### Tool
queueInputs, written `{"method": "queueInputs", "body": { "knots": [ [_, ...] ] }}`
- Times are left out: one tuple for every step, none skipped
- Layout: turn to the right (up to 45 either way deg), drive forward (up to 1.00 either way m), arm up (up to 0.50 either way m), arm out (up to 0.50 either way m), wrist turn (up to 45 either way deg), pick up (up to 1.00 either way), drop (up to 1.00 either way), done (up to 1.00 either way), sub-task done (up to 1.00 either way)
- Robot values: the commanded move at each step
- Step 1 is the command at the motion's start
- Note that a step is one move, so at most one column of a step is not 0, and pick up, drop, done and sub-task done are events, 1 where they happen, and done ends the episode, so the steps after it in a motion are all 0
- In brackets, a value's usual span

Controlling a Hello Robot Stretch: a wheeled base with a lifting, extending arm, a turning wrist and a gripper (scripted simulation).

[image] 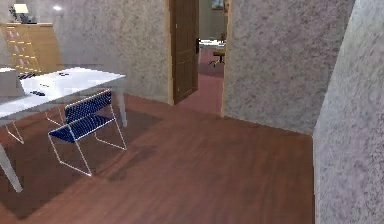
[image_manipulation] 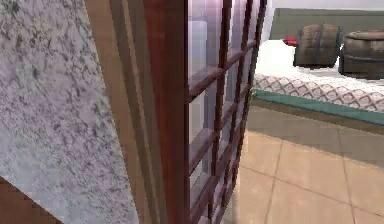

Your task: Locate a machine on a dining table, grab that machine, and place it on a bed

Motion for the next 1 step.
{"method": "queueInputs", "body": {
  "knots": [
    [0.0, 1.0, 0.0, 0.0, 0.0, 0.0, 0.0, 0.0, 0.0]
  ]
}}
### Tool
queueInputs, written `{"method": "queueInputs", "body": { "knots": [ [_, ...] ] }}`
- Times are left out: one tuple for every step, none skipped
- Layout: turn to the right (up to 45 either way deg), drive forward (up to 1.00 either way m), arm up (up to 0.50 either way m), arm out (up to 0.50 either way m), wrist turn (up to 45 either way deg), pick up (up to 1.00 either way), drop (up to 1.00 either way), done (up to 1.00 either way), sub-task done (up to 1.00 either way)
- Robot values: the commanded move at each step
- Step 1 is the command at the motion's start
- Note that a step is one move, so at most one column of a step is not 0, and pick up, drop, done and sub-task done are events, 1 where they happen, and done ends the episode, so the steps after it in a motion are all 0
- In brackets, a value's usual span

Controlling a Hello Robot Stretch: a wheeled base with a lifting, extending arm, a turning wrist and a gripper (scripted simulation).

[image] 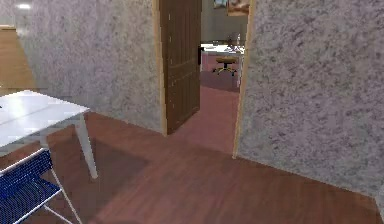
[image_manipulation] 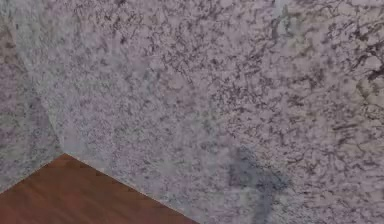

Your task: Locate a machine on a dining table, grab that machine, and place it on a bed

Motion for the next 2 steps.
{"method": "queueInputs", "body": {
  "knots": [
    [0.0, 1.0, 0.0, 0.0, 0.0, 0.0, 0.0, 0.0, 0.0],
    [0.0, 0.85, 0.0, 0.0, 0.0, 0.0, 0.0, 0.0, 0.0]
  ]
}}
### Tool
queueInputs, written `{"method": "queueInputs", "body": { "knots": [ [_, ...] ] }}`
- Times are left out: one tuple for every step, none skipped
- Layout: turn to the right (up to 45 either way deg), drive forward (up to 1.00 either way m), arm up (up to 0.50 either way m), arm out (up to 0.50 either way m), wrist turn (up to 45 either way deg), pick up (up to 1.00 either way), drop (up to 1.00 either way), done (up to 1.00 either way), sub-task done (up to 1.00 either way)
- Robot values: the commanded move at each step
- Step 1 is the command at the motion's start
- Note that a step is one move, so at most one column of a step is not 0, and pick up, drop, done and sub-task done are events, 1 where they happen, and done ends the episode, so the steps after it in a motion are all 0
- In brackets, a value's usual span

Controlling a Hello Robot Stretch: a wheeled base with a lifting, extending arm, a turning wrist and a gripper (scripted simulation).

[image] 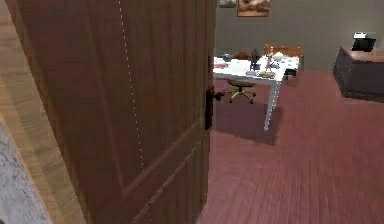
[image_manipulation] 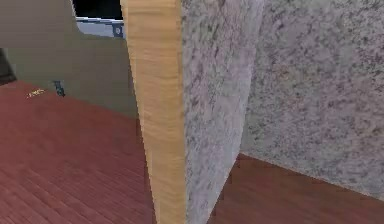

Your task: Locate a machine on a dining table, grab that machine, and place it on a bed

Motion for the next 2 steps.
{"method": "queueInputs", "body": {
  "knots": [
    [45.0, 0.0, 0.0, 0.0, 0.0, 0.0, 0.0, 0.0, 0.0],
    [6.0, 0.0, 0.0, 0.0, 0.0, 0.0, 0.0, 0.0, 0.0]
  ]
}}
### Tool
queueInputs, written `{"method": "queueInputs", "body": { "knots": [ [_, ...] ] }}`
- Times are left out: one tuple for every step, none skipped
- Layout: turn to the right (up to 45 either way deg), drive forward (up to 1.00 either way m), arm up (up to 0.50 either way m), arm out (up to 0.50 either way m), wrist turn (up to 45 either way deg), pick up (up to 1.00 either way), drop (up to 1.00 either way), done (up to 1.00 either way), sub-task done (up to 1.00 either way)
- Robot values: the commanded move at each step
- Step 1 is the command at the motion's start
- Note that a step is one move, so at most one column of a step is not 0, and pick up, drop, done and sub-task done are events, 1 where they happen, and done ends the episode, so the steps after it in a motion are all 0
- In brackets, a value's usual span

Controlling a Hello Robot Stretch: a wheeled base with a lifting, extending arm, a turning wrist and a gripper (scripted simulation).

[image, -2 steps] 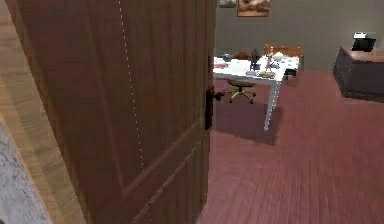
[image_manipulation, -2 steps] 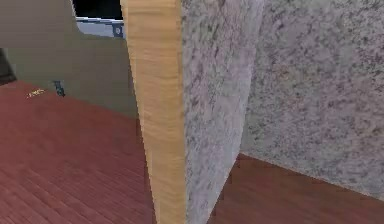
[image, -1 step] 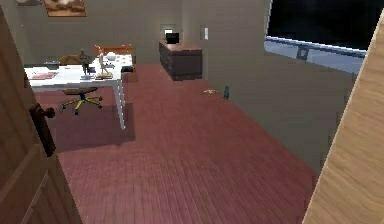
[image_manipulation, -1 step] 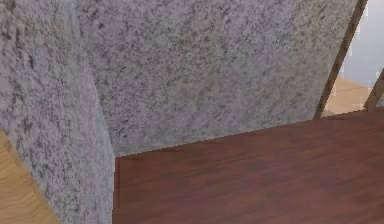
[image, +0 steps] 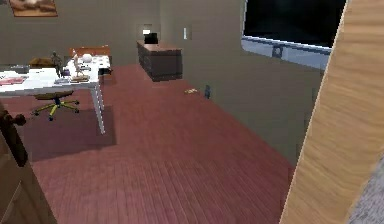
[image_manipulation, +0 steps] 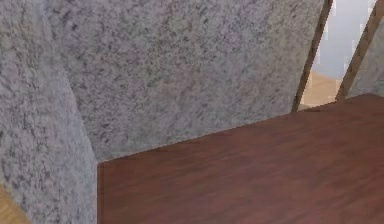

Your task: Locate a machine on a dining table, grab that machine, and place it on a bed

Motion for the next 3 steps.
{"method": "queueInputs", "body": {
  "knots": [
    [0.0, 0.05, 0.0, 0.0, 0.0, 0.0, 0.0, 0.0, 0.0],
    [-27.0, 0.0, 0.0, 0.0, 0.0, 0.0, 0.0, 0.0, 0.0],
    [0.0, 1.0, 0.0, 0.0, 0.0, 0.0, 0.0, 0.0, 0.0]
  ]
}}
